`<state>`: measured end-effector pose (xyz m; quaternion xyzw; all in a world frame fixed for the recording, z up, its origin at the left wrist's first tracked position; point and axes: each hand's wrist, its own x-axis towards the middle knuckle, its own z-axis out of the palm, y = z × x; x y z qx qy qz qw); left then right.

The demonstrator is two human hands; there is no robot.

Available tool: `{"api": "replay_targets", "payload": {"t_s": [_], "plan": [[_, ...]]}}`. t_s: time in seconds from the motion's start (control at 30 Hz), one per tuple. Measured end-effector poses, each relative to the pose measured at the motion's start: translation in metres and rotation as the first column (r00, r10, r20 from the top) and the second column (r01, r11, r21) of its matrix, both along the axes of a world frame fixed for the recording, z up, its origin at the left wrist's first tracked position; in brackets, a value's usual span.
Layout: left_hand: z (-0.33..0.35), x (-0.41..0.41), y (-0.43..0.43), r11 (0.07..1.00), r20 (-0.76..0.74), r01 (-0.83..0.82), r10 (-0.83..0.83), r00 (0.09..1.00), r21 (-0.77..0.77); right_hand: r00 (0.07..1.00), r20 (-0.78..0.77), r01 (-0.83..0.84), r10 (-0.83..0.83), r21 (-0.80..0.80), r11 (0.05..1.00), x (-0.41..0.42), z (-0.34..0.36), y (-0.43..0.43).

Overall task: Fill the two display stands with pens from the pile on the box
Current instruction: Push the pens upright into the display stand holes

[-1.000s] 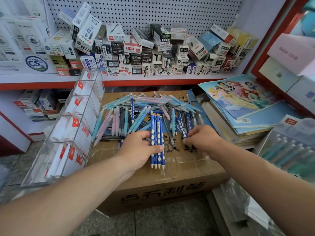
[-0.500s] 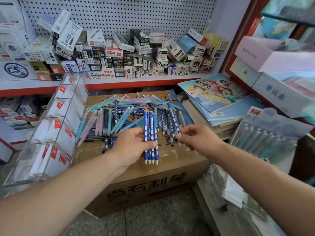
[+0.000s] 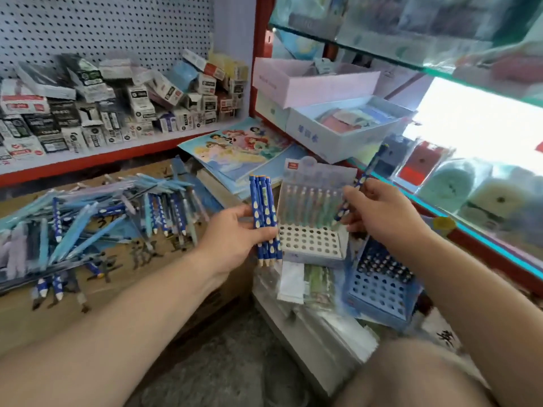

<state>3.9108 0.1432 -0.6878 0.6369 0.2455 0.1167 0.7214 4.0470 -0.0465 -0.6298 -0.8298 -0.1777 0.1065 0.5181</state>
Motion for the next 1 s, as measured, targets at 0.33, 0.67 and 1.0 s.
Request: {"api": "replay_targets", "payload": {"t_s": [0.33, 0.67, 1.0], "plan": [[-0.031, 0.064, -0.1, 0.957, -0.04, 0.291, -0.291, 0.956, 0.009, 0.953, 0.068, 0.298, -0.295, -0.04, 0.954, 0.02, -0.056, -0.118], [-0.05, 0.073, -0.113, 0.944, -0.128, 0.326, -0.318, 0.939, 0.045, 0.985, 0.144, 0.14, -0.095, -0.349, 0.926, 0.032, -0.084, -0.12], [-0.057, 0.076, -0.114, 0.938, -0.126, 0.346, -0.341, 0.932, 0.02, 0.982, 0.179, 0.128, -0.053, -0.438, 0.89, 0.038, -0.094, -0.118]]}}
